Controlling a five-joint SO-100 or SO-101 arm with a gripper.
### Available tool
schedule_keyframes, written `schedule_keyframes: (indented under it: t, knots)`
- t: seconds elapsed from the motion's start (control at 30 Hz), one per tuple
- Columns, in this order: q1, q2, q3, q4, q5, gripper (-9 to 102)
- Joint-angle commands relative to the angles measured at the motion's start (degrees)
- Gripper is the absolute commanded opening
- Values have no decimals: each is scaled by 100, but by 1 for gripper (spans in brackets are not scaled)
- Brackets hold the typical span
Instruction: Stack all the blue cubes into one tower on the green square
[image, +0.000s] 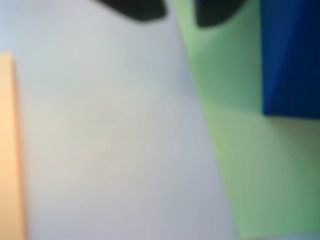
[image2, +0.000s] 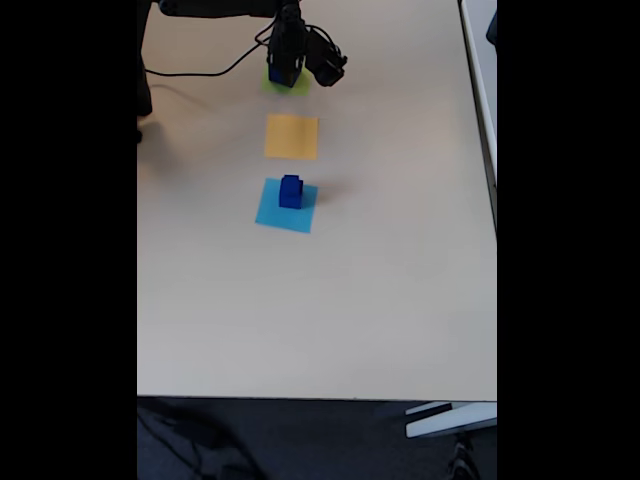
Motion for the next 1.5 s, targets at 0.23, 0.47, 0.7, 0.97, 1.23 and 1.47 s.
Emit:
schedule_keyframes:
  t: [0.23,0.47,0.7,0.97,1.23,1.47]
  knots:
    - [-88,404,-26,35,325,0]
    - [-114,404,9,62,404,0]
    - [-141,387,9,62,492,0]
    - [-193,360,0,62,606,0]
    - [-220,308,-105,79,615,0]
    - [-308,141,-413,202,694,0]
